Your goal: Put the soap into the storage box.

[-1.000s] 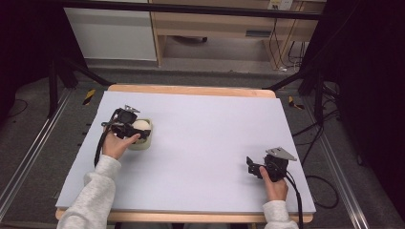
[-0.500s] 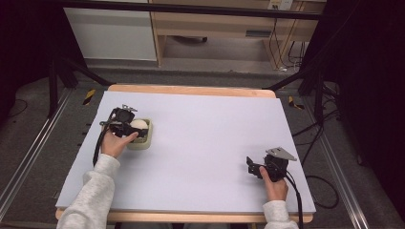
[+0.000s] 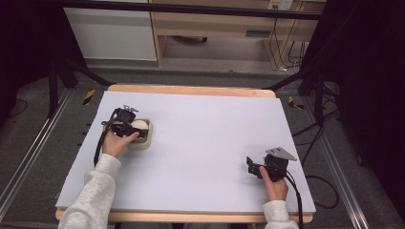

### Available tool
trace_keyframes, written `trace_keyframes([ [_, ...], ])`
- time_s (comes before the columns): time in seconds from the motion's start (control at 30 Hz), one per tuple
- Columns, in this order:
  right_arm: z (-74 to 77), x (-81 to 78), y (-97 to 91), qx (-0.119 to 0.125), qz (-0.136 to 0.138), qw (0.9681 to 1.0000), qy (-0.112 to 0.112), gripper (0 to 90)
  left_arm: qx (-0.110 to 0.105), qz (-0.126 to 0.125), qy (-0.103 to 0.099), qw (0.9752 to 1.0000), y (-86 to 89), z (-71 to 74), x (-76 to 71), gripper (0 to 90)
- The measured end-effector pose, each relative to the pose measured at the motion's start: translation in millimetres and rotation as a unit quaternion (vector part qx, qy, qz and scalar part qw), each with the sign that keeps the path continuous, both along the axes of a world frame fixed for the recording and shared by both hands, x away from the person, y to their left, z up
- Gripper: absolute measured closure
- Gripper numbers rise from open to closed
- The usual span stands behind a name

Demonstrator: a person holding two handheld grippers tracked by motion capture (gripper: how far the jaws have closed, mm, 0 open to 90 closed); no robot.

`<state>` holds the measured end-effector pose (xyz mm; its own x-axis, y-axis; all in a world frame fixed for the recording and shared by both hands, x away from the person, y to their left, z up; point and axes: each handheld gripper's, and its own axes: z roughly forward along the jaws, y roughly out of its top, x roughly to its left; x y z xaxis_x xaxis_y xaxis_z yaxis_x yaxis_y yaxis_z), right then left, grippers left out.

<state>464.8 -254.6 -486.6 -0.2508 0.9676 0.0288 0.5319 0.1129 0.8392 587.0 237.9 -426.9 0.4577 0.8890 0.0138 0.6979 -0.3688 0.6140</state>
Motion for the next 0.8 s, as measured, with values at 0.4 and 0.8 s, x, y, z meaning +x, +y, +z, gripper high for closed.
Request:
trace_keyframes([
  [0.4,-0.2,0.3,-0.1,-0.001,0.001,1.0,0.0,4.1,0.0,0.004,0.009,0.9999,3.2,-9.0,0.9,23.8],
  [0.8,-0.2,0.1,0.3,-0.004,0.0,1.0,-0.001,4.1,-0.001,0.002,0.007,1.0,3.5,-12.0,-0.5,23.7],
])
